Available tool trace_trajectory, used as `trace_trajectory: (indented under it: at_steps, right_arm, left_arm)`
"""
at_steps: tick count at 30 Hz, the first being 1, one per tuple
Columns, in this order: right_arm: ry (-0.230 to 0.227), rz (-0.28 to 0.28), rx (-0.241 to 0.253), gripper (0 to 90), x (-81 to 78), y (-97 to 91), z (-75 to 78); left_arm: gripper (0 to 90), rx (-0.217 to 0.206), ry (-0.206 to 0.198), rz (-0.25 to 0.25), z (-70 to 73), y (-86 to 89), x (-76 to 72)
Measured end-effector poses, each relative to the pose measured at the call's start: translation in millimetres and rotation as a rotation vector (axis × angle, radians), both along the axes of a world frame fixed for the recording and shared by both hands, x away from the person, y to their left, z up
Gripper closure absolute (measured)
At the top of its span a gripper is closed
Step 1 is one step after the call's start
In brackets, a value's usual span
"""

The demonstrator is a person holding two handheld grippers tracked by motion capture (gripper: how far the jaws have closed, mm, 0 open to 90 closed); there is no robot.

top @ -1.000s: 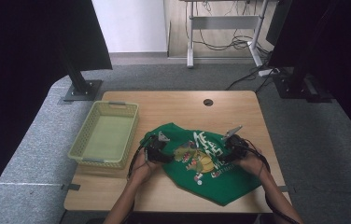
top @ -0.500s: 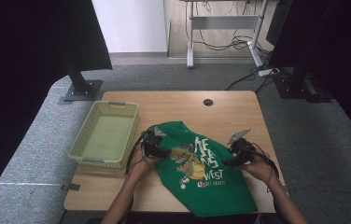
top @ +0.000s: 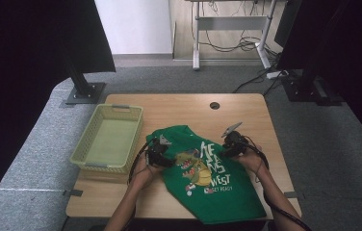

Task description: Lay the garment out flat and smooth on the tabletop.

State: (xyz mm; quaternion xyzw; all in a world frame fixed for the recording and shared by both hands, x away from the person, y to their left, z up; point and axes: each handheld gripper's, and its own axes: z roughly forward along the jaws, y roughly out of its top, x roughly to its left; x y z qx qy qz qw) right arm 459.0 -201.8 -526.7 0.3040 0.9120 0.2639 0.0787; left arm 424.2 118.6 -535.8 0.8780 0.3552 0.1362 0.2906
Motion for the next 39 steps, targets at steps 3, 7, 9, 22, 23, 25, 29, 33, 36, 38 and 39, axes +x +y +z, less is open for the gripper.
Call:
trace_trajectory:
  at_steps: [3,7,9,22,23,25,29,33,36,38,39]
  right_arm:
    - [0.03,-0.002,-0.005,82.4,-4.0,2.6,3.8]
    - [-0.009,-0.016,-0.023,83.2,-7.7,1.6,13.4]
    - [-0.168,-0.046,0.034,83.4,-23.4,-7.8,75.4]
    - [-0.135,-0.106,0.061,45.8,-36.4,-35.8,101.0]
    - [-0.135,-0.106,0.061,45.8,-36.4,-35.8,101.0]
    - [-0.135,-0.114,0.06,44.8,-33.6,-37.7,96.8]
    - [-0.121,-0.14,0.073,41.8,-25.4,-41.7,83.6]
    - [-0.087,-0.143,0.063,38.7,-15.0,-41.0,54.7]
    - [-0.031,-0.143,0.02,37.9,-10.7,-40.4,20.5]
    - [-0.028,-0.141,0.009,37.9,-10.8,-40.3,16.7]
    - [-0.028,-0.141,0.009,37.9,-10.8,-40.3,16.7]
  left_arm:
    - [30.5,-0.01,-0.008,0.001,-1.1,0.9,-1.0]
    - [30.5,0.01,-0.017,-0.006,0.0,-1.5,-1.5]
    - [30.4,0.059,-0.055,-0.047,3.1,-9.9,-4.5]
    - [30.0,0.026,-0.056,-0.057,2.7,-17.0,-8.2]
    - [30.0,0.026,-0.056,-0.057,2.7,-17.0,-8.2]
    - [30.0,-0.002,-0.05,-0.044,3.7,-18.9,-7.5]
    - [28.0,-0.001,-0.046,-0.038,2.3,-23.0,-7.2]
    - [27.3,0.011,-0.041,-0.032,-1.6,-26.1,-8.2]
    - [27.8,0.014,-0.036,-0.032,-1.2,-24.7,-8.4]
    - [27.8,0.014,-0.036,-0.032,-1.2,-24.7,-8.4]
    - [27.8,0.015,-0.03,-0.03,-0.9,-22.1,-7.8]
